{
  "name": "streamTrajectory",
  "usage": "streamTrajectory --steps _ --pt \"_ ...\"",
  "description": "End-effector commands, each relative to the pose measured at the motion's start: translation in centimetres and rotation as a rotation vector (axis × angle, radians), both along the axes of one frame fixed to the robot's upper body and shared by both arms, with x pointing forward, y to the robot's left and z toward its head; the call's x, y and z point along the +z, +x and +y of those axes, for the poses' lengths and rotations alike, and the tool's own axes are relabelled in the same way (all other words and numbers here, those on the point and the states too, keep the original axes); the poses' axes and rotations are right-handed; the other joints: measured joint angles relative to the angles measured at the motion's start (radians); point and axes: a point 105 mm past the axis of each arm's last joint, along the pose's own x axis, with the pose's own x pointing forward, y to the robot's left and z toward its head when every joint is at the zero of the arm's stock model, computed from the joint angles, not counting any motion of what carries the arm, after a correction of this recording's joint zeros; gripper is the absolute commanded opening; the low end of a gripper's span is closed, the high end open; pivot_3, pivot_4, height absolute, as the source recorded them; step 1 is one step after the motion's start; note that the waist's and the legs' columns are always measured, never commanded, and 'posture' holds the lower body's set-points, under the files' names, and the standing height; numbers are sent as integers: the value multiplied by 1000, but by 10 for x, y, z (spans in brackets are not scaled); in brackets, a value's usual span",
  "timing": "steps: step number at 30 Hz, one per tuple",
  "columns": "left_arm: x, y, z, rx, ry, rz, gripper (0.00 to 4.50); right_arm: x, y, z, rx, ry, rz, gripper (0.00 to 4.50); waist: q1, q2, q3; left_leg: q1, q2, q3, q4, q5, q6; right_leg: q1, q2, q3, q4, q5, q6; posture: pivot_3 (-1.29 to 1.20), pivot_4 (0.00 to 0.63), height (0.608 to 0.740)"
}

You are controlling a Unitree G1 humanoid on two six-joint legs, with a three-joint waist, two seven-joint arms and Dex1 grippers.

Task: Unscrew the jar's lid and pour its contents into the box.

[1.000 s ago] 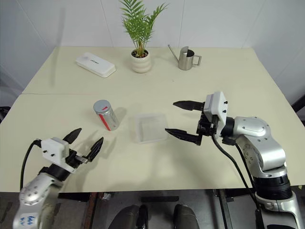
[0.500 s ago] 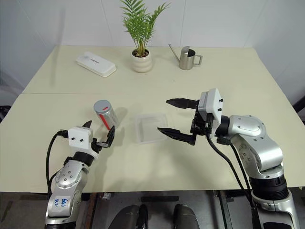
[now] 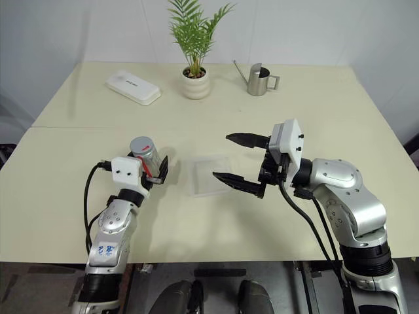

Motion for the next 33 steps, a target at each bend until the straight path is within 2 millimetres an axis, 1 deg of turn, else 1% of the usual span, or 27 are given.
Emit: streamTrajectory --steps 1,8,11,14,15,17,22,24,25,27,28,31,32,33 --pt "11 3 -4 26 8 -47 4471 7 -9 5 54 -9 -29 4500 -2 0 0 0 0 0 0 0 0 0 0 0 0 0 1 0 150 740" --pt "13 7 -11 31 -8 -49 4471 2 -11 8 79 -27 -10 4500 -2 0 0 0 0 0 0 0 1 0 0 0 0 0 1 0 150 740" --pt "10 8 -8 51 -14 -30 3850 2 -10 8 77 -22 -6 4500 -2 0 0 0 0 0 0 0 1 0 0 0 0 1 1 0 150 740" --pt "8 8 -5 69 -22 -19 2952 2 -9 8 71 -17 -3 4500 -2 0 0 0 0 0 0 0 1 0 0 0 0 1 1 0 150 740" --pt "8 8 -4 76 -18 -15 2567 1 -9 8 69 -14 -2 4500 -2 0 0 0 0 0 0 0 1 0 0 0 0 1 1 0 150 740" --pt "6 8 -1 94 -17 -7 2031 1 -8 8 66 -11 -1 4500 -2 0 0 0 0 0 0 0 1 0 0 0 0 1 1 0 150 740" --pt "5 8 5 78 -32 -4 2028 2 -7 8 58 11 4 4500 -2 0 0 0 0 0 0 0 1 0 0 0 0 1 1 0 150 740" --pt "10 7 4 27 -40 -27 2028 4 -3 8 40 27 3 4500 -5 0 0 0 0 0 0 0 0 0 0 1 0 1 1 0 150 740" --pt "15 7 4 -10 -38 -49 2028 4 2 8 0 8 -4 4500 -5 0 0 0 0 0 0 0 0 0 0 0 0 0 1 0 150 740" --pt "28 6 5 -130 -68 -83 2028 -2 15 14 -79 -76 15 4500 -9 0 0 0 0 0 0 0 0 -1 0 1 1 0 1 0 150 740" --pt "34 5 5 -208 -83 -87 2028 0 19 18 -101 -82 34 4500 -13 0 0 0 0 1 0 0 0 -1 0 1 1 0 1 0 150 740" --pt "49 0 2 -436 -80 -68 2028 15 16 36 -54 -41 58 4500 -24 0 0 0 1 -1 0 1 -2 -2 0 0 1 0 -1 0 150 740" --pt "55 -4 1 -513 -60 -60 2028 18 15 42 -36 -40 67 4500 -27 0 0 0 1 -1 0 1 -2 -2 0 0 1 0 -1 0 150 740" --pt "57 -10 -4 -627 -48 -25 2028 22 16 48 -30 -43 74 4500 -29 0 0 -1 2 -1 0 1 -3 -2 0 0 2 0 -2 0 150 740"
